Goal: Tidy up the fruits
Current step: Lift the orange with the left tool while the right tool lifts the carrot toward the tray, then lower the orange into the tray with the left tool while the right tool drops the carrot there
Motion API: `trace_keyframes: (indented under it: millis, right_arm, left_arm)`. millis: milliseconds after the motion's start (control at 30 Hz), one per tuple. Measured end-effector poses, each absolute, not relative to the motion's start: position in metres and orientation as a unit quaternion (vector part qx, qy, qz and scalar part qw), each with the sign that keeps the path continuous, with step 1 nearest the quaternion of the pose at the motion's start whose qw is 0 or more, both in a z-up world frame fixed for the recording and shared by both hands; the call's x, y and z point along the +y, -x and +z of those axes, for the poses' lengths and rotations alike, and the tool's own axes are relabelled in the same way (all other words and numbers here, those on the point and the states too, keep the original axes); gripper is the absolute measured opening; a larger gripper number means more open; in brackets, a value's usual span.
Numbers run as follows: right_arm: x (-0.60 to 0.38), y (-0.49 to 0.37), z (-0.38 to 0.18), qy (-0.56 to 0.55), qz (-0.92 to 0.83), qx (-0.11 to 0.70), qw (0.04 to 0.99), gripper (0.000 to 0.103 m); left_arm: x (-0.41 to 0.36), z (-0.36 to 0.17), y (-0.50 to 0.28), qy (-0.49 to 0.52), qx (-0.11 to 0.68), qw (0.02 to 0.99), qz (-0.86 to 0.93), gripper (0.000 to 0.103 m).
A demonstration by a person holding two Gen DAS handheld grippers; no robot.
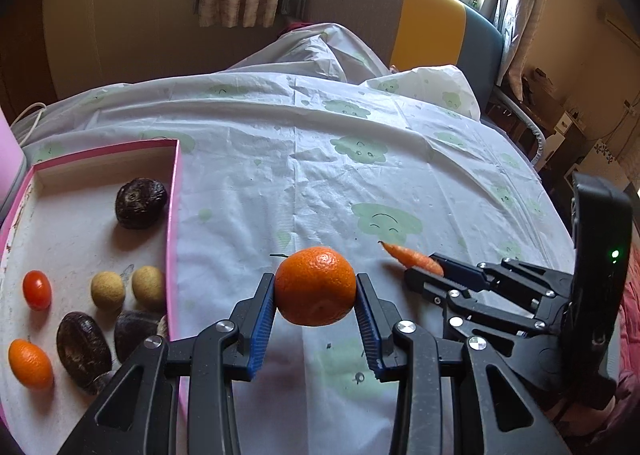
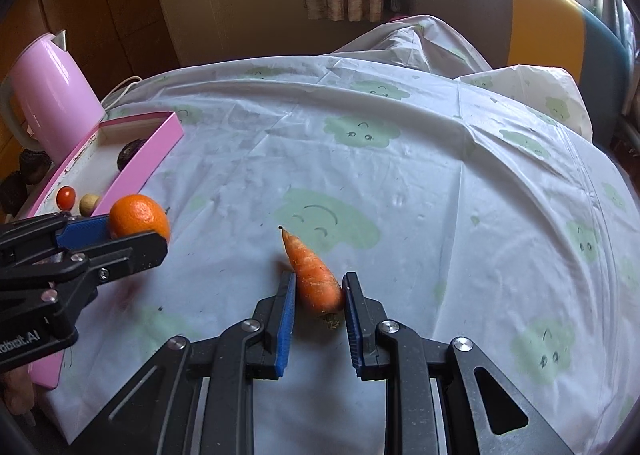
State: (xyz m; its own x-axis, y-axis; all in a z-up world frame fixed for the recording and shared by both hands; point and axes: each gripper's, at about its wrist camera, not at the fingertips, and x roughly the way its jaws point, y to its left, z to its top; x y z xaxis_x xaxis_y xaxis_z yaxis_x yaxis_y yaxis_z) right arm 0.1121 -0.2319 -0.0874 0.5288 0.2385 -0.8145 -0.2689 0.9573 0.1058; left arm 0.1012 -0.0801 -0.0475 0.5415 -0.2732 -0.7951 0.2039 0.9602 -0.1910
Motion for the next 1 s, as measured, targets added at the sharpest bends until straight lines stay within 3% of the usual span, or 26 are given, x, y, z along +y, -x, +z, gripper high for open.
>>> trace_keyframes:
  millis: [633,1000]
  right_arm:
    - [-0.205,-0.091,-0.081,-0.012,0.140,0.461,0.876,0.023]
    - [-0.119,-0.091,-0.046,-0.010,0.242,0.436,0.867,0.023]
  left_arm:
    - [0.001,-0.011,-0.052,0.050,0.405,0.911,-0.058,0.039]
    - [0.070,-0.019,-0.021,0.072,0.399,0.913,0.044,0.044]
